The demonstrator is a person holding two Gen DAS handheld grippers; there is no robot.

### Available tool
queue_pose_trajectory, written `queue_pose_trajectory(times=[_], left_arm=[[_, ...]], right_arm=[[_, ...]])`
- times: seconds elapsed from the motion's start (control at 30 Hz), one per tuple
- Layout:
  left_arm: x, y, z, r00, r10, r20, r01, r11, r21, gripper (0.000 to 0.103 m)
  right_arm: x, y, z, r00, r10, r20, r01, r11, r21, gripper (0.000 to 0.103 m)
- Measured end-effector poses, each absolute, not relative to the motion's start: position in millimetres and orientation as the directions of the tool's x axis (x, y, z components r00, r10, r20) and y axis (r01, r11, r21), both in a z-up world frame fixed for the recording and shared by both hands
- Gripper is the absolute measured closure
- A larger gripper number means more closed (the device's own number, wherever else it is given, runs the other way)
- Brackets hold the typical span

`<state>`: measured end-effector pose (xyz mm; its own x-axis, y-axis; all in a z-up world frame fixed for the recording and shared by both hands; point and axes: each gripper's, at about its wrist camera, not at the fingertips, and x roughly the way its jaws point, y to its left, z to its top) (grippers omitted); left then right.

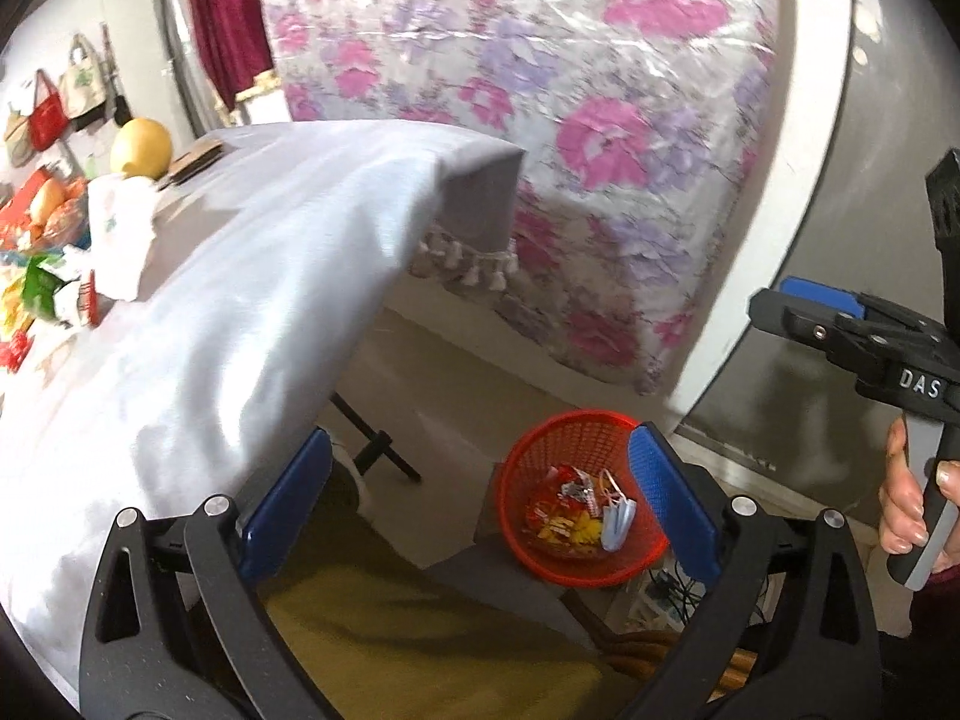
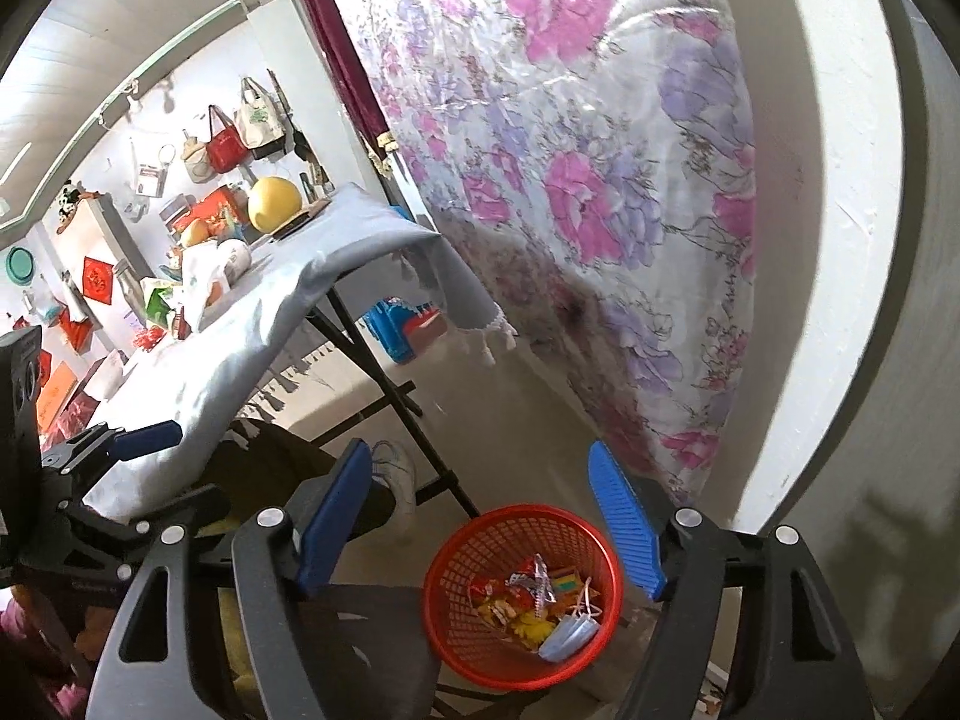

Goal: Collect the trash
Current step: 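Move both tools back over the table toward the remaining trash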

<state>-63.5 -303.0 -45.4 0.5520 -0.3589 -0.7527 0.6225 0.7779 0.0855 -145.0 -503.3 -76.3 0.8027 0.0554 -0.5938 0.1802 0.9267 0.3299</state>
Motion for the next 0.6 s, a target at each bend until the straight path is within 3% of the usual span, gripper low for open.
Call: queue_pose_trajectory(times=[0.6], left_arm=[[-11,-180,-10,0.694,-0.262,-0.671,0.353,0.935,0.0,0.007]], right_arm=[[-92,-409,-29,0.817,0.231,-0.528,-0.053,0.943,0.329,0.019]])
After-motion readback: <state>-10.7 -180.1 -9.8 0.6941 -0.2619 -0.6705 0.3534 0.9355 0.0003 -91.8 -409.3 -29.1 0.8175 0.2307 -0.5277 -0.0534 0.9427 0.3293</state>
